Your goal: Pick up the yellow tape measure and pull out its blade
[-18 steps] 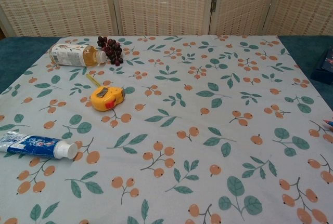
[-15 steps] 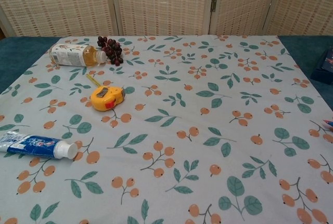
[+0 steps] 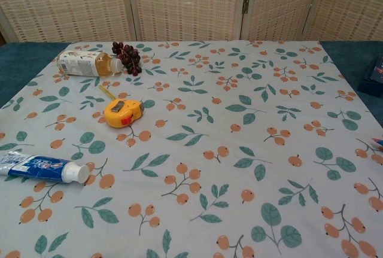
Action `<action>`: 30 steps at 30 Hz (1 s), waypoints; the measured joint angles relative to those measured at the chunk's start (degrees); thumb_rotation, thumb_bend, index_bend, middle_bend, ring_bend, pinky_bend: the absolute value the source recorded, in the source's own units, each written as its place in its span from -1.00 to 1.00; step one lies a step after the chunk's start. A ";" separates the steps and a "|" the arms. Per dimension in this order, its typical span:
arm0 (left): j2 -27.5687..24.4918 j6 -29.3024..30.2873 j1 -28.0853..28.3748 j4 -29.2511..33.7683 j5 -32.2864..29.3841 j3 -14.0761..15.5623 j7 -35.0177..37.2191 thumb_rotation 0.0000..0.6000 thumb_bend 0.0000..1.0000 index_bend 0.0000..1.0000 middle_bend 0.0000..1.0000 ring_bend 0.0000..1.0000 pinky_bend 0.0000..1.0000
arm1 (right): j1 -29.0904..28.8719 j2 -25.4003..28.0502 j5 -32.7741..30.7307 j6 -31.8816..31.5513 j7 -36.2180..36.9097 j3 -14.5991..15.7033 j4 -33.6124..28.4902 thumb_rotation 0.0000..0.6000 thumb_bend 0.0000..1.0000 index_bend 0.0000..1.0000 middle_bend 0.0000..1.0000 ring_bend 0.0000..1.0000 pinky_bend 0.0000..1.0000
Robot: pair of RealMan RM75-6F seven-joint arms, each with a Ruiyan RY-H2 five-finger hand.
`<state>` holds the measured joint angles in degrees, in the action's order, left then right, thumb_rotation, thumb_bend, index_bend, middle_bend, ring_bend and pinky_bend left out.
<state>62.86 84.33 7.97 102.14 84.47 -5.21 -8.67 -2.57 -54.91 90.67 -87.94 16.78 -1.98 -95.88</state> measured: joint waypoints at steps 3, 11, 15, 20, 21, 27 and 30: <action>0.30 -2.11 1.90 -0.74 0.10 -0.80 1.30 1.00 -0.29 -0.54 -0.66 -0.73 -1.00 | -0.04 0.22 0.30 -0.16 -0.16 -0.04 -0.26 1.00 -0.25 -0.93 -0.79 -0.70 -0.97; 1.66 -11.76 9.72 -2.67 -0.29 -3.25 3.22 1.00 -0.29 -0.59 -0.66 -0.73 -1.00 | -0.17 0.80 0.34 -0.07 -0.73 -0.16 -0.95 1.00 -0.25 -0.93 -0.79 -0.70 -0.97; 2.46 -18.12 14.15 -4.21 -0.83 -4.08 4.66 1.00 -0.28 -0.63 -0.68 -0.76 -1.00 | -0.14 1.01 0.31 -0.06 -0.73 -0.14 -1.06 1.00 -0.25 -0.92 -0.79 -0.70 -0.97; 5.16 -27.39 20.77 -8.37 -2.54 -4.76 5.39 1.00 -0.28 -0.64 -0.68 -0.76 -1.00 | -0.09 1.16 0.12 0.03 -0.65 -0.15 -1.05 1.00 -0.25 -0.93 -0.79 -0.70 -0.97; 5.95 -28.88 21.91 -9.30 -3.08 -4.84 5.25 1.00 -0.28 -0.63 -0.68 -0.76 -1.00 | -0.10 1.15 0.06 0.11 -0.63 -0.14 -1.04 1.00 -0.25 -0.93 -0.79 -0.69 -0.97; 12.26 -36.06 28.04 -16.38 -7.71 -5.32 3.11 1.00 -0.22 -0.60 -0.68 -0.76 -1.00 | -0.32 1.12 -0.40 0.68 -0.64 -0.25 -0.90 1.00 -0.25 -0.92 -0.79 -0.69 -0.97; 15.23 -38.63 30.39 -19.57 -10.07 -5.56 2.15 1.00 -0.20 -0.59 -0.68 -0.76 -1.00 | -0.57 1.11 -0.55 1.07 -0.75 -0.36 -0.94 1.00 -0.25 -0.93 -0.79 -0.69 -0.97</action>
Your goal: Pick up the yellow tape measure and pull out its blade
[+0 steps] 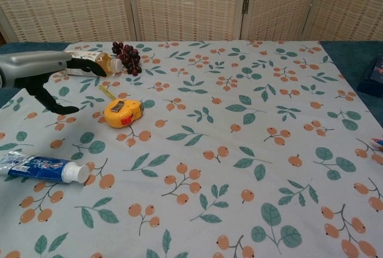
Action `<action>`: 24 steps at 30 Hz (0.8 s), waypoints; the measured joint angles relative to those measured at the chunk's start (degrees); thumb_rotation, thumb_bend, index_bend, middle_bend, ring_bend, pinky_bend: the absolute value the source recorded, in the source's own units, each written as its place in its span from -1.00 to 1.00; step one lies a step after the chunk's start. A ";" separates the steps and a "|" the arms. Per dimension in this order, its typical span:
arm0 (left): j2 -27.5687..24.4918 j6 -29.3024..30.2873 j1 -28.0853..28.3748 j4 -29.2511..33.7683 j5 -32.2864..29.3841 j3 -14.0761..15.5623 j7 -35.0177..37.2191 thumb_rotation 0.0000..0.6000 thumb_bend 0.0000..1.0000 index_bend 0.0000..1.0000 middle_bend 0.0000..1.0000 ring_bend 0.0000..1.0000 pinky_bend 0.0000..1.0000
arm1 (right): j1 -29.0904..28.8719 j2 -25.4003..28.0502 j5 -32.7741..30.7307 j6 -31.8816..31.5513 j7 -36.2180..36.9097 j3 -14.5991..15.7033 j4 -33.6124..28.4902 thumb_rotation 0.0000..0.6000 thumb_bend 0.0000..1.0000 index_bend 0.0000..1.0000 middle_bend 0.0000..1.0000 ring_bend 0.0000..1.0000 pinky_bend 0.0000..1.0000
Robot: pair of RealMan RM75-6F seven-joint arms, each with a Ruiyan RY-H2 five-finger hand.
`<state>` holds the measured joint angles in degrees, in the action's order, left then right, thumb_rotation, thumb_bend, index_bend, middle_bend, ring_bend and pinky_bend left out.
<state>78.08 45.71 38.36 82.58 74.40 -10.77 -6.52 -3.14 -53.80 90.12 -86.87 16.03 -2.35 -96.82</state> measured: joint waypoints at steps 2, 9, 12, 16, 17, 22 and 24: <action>1.93 -1.30 1.44 -2.02 -1.24 -0.07 -0.80 1.00 -0.20 -0.59 -0.68 -0.76 -1.00 | -0.15 -0.01 -0.03 0.22 -0.14 -0.05 -0.08 1.00 -0.25 -0.93 -0.79 -0.70 -0.97; 7.37 -3.62 4.89 -7.69 -5.00 0.05 -3.93 1.00 -0.23 -0.59 -0.68 -0.70 -1.00 | -0.44 -0.06 -0.57 0.97 -0.39 -0.12 -0.16 1.00 -0.25 -0.92 -0.79 -0.70 -0.97; 9.30 -3.95 5.90 -9.61 -6.52 0.07 -5.03 1.00 -0.25 -0.57 -0.68 -0.70 -1.00 | -0.43 -0.10 -0.80 1.17 -0.33 -0.08 -0.10 1.00 -0.25 -0.93 -0.79 -0.70 -0.97; 11.16 -4.01 6.76 -11.64 -7.95 0.17 -6.07 1.00 -0.25 -0.53 -0.66 -0.67 -1.00 | -0.23 -0.10 -0.99 1.00 -0.17 -0.06 0.02 1.00 -0.25 -0.93 -0.79 -0.70 -0.97; 11.68 -3.95 6.94 -12.22 -8.32 0.20 -6.32 1.00 -0.25 -0.51 -0.64 -0.65 -1.00 | -0.19 -0.09 -1.06 0.98 -0.14 -0.06 0.05 1.00 -0.25 -0.93 -0.79 -0.70 -0.97; 13.48 -2.39 7.13 -13.97 -8.99 0.28 -6.72 1.00 -0.26 -0.41 -0.55 -0.56 -1.00 | -0.11 -0.13 -1.30 1.11 -0.09 -0.04 0.17 1.00 -0.25 -0.93 -0.79 -0.70 -0.97; 14.31 -1.62 7.11 -14.94 -9.10 0.35 -6.75 1.00 -0.27 -0.40 -0.54 -0.55 -1.00 | -0.10 -0.11 -1.30 1.06 -0.08 -0.09 0.15 1.00 -0.25 -0.93 -0.79 -0.70 -0.97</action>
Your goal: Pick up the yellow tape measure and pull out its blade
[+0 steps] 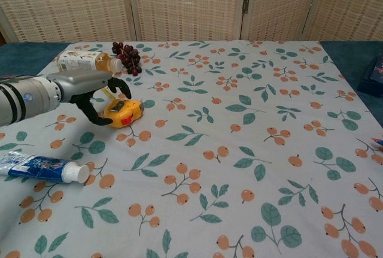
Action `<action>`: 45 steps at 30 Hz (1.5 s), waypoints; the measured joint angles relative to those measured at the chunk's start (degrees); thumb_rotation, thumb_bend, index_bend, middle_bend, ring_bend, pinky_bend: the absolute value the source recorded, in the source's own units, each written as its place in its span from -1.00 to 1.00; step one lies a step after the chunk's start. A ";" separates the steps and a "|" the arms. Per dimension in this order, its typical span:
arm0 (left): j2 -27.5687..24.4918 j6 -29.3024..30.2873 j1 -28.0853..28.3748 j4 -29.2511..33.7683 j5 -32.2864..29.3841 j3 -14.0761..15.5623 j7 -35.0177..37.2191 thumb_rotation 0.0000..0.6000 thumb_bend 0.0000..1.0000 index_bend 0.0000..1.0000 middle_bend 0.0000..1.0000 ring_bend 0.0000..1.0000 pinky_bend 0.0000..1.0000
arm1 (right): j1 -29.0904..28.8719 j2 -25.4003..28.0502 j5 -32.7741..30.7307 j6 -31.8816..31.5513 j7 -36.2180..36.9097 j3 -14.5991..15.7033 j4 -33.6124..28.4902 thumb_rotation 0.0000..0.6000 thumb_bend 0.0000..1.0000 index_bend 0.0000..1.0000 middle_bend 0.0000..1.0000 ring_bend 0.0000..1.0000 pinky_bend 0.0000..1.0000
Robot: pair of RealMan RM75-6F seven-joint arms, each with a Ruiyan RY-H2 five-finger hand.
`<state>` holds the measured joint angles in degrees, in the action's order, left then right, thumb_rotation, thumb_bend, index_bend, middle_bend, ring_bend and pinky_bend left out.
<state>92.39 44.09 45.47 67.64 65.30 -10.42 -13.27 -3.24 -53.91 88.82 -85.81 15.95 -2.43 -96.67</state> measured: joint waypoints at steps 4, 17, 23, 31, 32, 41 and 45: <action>1.23 0.31 0.20 -1.40 -0.77 -0.06 0.03 1.00 -0.27 -0.41 -0.54 -0.55 -1.00 | 0.01 0.03 -0.05 0.02 -0.06 -0.03 -0.07 1.00 -0.25 -0.93 -0.79 -0.70 -0.97; 2.66 -0.73 1.27 -2.70 -3.69 -0.22 -1.11 1.00 -0.27 -0.43 -0.54 -0.53 -1.00 | 0.07 -0.23 -0.51 0.47 0.14 0.01 0.34 1.00 -0.25 -0.93 -0.79 -0.70 -0.97; 3.33 -0.96 1.72 -3.63 -4.93 -0.31 -1.77 1.00 -0.27 -0.39 -0.51 -0.51 -1.00 | 0.20 -0.30 -0.70 0.47 0.25 0.03 0.50 1.00 -0.25 -0.93 -0.79 -0.70 -0.97; 4.52 0.17 1.61 -5.63 -4.49 -0.58 -0.08 1.00 -0.26 -0.01 -0.17 -0.27 -0.94 | 0.29 -0.39 -0.56 0.37 0.26 0.06 0.55 1.00 -0.25 -0.93 -0.79 -0.69 -0.97; 4.65 0.45 1.51 -5.83 -4.24 -0.70 0.65 1.00 -0.25 0.05 -0.11 -0.22 -0.91 | 0.29 -0.38 -0.50 0.37 0.24 0.06 0.53 1.00 -0.25 -0.92 -0.79 -0.69 -0.97; 3.14 3.62 0.26 -3.58 -1.19 -1.61 5.74 1.00 -0.24 0.20 0.06 -0.08 -0.82 | -0.96 0.37 2.80 0.35 0.78 0.04 -1.12 1.00 -0.25 -0.91 -0.77 -0.68 -0.97; 1.05 5.42 -0.29 1.06 -0.58 -2.13 5.80 1.00 -0.24 0.21 0.07 -0.07 -0.81 | -3.44 1.31 5.28 1.67 0.03 -0.49 -4.15 1.00 -0.25 -0.74 -0.74 -0.68 -0.97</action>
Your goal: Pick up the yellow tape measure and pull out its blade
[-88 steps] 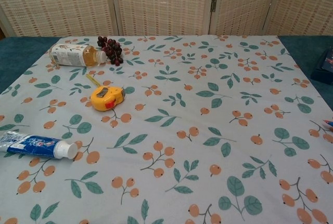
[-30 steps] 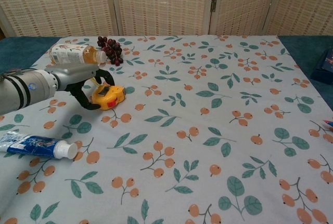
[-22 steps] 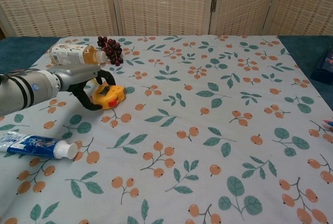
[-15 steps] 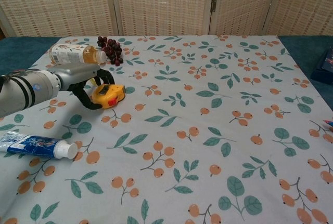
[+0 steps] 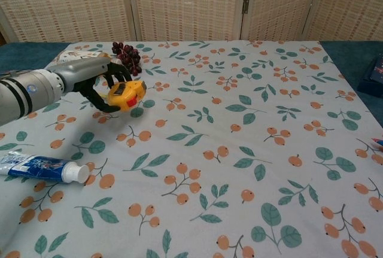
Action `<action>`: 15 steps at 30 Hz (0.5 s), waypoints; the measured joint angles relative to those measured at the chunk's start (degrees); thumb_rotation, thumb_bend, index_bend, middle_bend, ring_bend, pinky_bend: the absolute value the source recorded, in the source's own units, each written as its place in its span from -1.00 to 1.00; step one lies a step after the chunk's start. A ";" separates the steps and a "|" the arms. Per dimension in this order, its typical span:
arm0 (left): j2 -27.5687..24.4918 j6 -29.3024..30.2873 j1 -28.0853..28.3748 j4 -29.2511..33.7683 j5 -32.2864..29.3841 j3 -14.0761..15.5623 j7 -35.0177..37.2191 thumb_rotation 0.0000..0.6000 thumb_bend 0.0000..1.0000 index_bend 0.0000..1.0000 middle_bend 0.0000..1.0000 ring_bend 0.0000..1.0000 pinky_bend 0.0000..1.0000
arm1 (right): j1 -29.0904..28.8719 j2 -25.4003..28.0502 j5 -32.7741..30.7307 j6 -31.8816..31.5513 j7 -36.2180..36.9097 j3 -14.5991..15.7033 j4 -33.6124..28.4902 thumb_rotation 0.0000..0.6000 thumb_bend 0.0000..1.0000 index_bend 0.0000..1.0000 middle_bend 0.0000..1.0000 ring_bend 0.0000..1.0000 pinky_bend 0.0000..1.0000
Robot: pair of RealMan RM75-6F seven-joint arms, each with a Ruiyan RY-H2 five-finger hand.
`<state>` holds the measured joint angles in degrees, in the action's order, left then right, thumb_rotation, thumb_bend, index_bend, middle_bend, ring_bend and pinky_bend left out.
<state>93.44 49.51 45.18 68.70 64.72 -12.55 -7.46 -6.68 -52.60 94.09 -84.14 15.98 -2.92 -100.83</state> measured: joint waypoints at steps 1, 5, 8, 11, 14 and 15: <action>-0.54 0.48 -0.13 1.38 0.13 -0.13 -0.08 1.00 -0.24 0.22 0.08 -0.07 -0.81 | -0.77 0.15 0.46 0.56 -0.29 -0.22 -0.75 1.00 -0.25 -0.69 -0.73 -0.68 -0.97; -3.10 3.06 -0.72 8.73 0.76 -0.67 -1.37 1.00 -0.24 0.22 0.09 -0.06 -0.81 | -4.60 0.45 1.27 4.32 -2.26 -1.62 -4.31 1.00 -0.25 -0.47 -0.71 -0.69 -0.97; -4.51 5.12 -1.06 14.06 1.16 -0.96 -3.11 1.00 -0.24 0.22 0.09 -0.06 -0.81 | -8.22 0.17 0.67 8.29 -4.20 -3.17 -7.14 1.00 -0.25 -0.37 -0.71 -0.71 -0.97; -5.37 7.14 -1.28 18.78 1.56 -1.16 -5.20 1.00 -0.24 0.23 0.09 -0.06 -0.81 | -12.03 -0.79 -1.18 12.75 -6.22 -4.88 -9.54 1.00 -0.25 -0.29 -0.71 -0.73 -0.97; -5.85 8.74 -1.23 22.54 1.85 -1.46 -7.36 1.00 -0.24 0.23 0.09 -0.06 -0.81 | -15.83 -2.28 -4.70 17.00 -8.06 -6.73 -11.19 1.00 -0.25 -0.23 -0.72 -0.74 -0.96; -5.95 9.11 -1.16 23.45 1.90 -1.60 -7.98 1.00 -0.24 0.23 0.09 -0.06 -0.81 | -17.26 -2.96 -6.46 18.51 -8.93 -7.51 -11.61 1.00 -0.25 -0.22 -0.73 -0.75 -0.96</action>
<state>87.49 58.62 44.02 92.15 66.63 -14.15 -15.45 -23.94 -55.56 87.64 -65.63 7.05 -10.44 -112.44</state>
